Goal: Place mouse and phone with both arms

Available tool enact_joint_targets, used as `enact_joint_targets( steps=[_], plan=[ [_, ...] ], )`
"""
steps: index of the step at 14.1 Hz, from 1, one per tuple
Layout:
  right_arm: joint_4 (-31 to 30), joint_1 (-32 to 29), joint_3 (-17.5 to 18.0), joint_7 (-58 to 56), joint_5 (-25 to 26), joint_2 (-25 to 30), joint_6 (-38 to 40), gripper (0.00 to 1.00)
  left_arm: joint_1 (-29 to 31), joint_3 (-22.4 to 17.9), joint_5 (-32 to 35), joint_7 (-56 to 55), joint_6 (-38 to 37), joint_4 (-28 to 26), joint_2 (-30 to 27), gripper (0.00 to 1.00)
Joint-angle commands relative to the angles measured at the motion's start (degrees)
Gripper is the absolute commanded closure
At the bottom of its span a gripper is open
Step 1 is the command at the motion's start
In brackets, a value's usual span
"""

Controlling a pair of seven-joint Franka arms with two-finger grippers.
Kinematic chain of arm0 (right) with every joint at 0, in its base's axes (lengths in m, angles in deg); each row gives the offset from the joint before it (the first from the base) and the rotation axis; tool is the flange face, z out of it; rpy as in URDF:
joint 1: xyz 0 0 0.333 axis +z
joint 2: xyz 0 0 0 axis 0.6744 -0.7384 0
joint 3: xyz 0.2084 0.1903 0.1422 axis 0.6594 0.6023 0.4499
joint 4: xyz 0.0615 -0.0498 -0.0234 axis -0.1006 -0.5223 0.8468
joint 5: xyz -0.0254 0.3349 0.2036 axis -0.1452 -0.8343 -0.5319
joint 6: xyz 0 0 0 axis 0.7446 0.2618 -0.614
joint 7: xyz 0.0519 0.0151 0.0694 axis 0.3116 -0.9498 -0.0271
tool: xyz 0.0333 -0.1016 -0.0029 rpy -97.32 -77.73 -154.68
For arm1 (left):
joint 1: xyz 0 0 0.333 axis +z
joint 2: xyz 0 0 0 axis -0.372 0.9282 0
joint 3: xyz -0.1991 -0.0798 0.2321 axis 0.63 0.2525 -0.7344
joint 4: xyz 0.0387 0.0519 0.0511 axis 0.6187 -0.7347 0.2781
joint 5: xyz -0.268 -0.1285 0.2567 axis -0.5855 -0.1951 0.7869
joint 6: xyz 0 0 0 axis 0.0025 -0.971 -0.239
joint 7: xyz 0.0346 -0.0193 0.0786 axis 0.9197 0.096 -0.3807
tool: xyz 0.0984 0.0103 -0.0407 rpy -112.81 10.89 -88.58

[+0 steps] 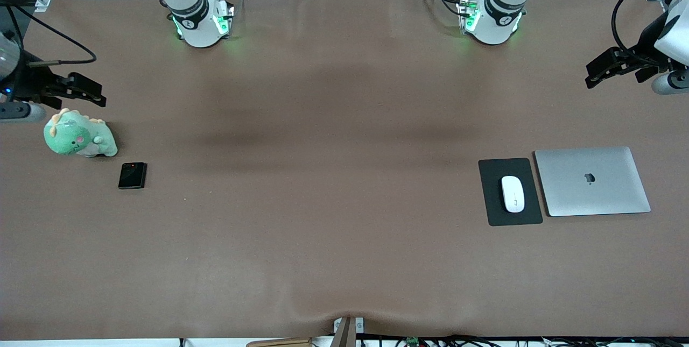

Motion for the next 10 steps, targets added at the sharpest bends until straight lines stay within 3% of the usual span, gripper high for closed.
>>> enact_joint_targets(
  steps=[1,10],
  plan=[
    [2.28,-0.44,-0.17,1.05,1.02,-0.47,1.18,0.00,0.46,0.34,1.01,1.13,-0.49,0.48,-0.39,0.00],
    [4.04,-0.44,-0.17,2.98,0.93,-0.64,1.18,0.00,0.64,0.52,0.75,3.41,-0.49,0.74,-0.74,0.00]
  ],
)
